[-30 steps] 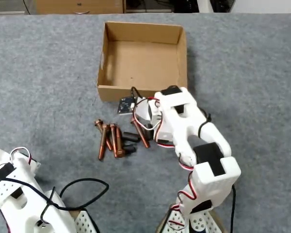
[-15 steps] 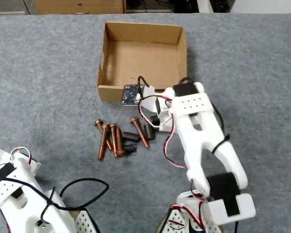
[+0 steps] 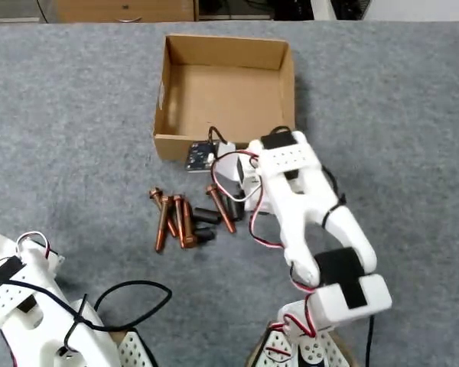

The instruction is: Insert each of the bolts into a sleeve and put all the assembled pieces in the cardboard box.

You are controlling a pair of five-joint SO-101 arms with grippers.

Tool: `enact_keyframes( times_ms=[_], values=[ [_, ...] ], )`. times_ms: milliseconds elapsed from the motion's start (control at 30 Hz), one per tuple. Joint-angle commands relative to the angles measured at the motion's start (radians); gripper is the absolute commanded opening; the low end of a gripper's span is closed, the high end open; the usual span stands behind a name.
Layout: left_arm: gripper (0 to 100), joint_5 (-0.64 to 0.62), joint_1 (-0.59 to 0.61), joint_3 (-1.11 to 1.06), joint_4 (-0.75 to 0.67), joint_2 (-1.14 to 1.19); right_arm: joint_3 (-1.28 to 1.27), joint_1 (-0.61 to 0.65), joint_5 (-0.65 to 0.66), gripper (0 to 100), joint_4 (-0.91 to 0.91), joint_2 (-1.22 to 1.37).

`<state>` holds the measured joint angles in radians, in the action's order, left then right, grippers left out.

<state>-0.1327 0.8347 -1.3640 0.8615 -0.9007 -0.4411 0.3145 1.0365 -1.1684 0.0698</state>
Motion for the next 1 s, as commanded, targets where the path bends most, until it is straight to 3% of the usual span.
enact_keyframes(
  times_ms=[0,467,967],
  values=[
    [2,-0.009,-0.003,0.003,-0.012,-0.016,0.071,0.018,0.012,6.9,0.02,0.041],
    [2,-0.009,-0.025,0.0,-0.014,-0.016,0.219,0.013,0.012,6.7,0.011,0.328],
    [2,-0.009,-0.028,0.0,-0.014,-0.016,0.245,-0.013,0.009,6.7,-0.178,0.295]
  ],
)
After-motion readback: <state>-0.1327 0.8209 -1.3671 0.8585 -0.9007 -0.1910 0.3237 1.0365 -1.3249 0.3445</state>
